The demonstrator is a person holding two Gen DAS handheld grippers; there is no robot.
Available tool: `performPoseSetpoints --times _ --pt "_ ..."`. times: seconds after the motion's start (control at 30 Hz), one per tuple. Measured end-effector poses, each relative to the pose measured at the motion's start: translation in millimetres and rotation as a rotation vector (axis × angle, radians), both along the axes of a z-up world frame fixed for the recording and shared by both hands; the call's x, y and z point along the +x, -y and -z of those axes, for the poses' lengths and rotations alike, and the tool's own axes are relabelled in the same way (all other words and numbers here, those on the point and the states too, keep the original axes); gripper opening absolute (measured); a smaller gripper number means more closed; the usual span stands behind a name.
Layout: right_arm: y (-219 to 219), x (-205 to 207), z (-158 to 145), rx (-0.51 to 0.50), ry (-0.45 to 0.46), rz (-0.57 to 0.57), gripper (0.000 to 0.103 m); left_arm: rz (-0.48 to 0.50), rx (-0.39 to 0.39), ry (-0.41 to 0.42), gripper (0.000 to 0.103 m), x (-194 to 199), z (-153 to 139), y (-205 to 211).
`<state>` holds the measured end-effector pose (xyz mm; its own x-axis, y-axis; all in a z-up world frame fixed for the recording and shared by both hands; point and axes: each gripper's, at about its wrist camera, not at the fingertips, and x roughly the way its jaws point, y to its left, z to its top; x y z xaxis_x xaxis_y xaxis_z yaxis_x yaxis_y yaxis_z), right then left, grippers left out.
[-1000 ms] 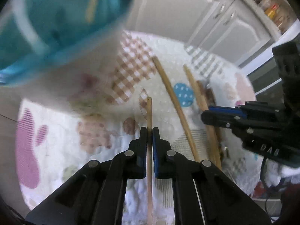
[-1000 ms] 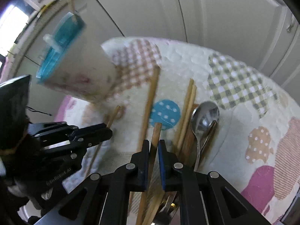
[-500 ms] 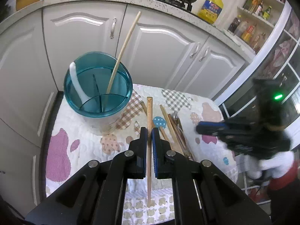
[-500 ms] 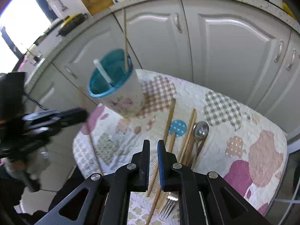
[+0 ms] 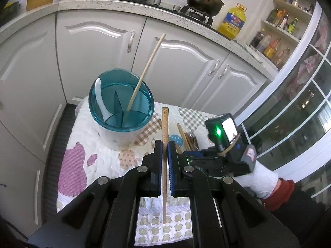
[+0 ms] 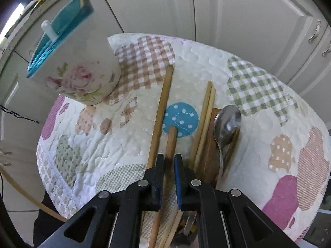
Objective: Organize utensils
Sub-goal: 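Lift the chopstick with the left gripper toward the cup, then lower both held chopsticks into the teal-lidded cup and open both grippers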
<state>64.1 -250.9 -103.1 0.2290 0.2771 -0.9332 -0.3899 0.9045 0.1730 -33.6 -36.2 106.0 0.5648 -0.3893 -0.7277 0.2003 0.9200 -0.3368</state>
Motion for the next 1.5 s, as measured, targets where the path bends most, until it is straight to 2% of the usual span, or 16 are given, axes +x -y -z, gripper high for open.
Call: performPoseSetpoints --times 0.23,0.3,0.5,0.63,0.8,0.93,1.23,1.33,1.5 --pt "-2 4 -2 0.016 0.010 -0.003 0.008 -0.016 -0.012 0.016 0.004 2 -9 -7" --pt "7 -5 -21 0.096 0.029 -0.006 0.008 -0.025 -0.025 0.029 0.004 2 -17 -11" --pt "30 -36 -85 0.194 0.129 -0.031 0.008 -0.050 -0.031 0.088 0.004 -1 -43 -20" --pt "37 -68 -131 0.231 0.213 -0.059 0.007 -0.078 -0.030 0.131 0.004 -5 -62 -30" --pt "42 -92 -171 0.256 0.295 -0.083 0.007 -0.118 -0.028 0.179 0.004 -6 -82 -43" --pt "41 -98 -195 0.262 0.346 -0.101 0.007 -0.147 -0.025 0.215 0.004 -1 -95 -50" --pt "13 -84 -274 0.296 0.487 -0.178 0.007 -0.237 0.017 0.292 0.004 32 -118 -63" --pt "1 -79 -297 0.293 0.518 -0.212 0.007 -0.260 0.017 0.303 0.004 47 -122 -69" --pt "-21 -56 -326 0.278 0.562 -0.232 0.007 -0.297 0.076 0.334 0.004 74 -118 -68"
